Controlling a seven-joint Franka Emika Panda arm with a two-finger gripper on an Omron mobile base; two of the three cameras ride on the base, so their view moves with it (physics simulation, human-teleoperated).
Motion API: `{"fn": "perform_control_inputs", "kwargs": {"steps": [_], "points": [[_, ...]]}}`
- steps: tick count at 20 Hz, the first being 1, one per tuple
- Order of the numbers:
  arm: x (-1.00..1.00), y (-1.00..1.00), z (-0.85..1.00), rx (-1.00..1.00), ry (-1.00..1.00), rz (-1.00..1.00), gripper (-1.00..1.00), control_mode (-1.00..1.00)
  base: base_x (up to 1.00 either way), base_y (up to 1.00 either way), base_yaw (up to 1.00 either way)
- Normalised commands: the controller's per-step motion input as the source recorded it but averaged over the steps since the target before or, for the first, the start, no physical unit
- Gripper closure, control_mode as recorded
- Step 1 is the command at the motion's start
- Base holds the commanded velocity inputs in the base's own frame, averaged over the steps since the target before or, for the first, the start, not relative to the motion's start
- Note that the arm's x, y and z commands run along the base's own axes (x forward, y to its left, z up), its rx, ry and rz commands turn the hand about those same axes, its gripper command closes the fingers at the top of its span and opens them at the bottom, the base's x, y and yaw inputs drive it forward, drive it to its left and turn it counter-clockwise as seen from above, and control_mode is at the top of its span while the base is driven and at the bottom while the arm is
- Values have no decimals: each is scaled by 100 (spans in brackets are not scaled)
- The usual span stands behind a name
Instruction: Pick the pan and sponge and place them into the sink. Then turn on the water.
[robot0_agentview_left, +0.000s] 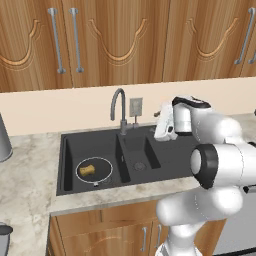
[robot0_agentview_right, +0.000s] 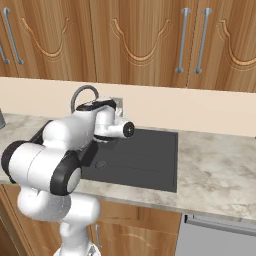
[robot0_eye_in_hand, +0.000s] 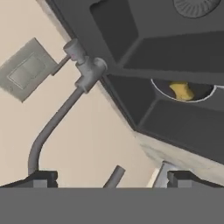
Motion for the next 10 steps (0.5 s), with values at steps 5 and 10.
{"fn": "perform_control_inputs", "kwargs": {"steps": [5, 10], "points": [[85, -2, -34, 37, 2, -12, -100, -100, 0, 0, 0], [71, 0, -32, 27, 0, -7, -100, -100, 0, 0, 0]]}}
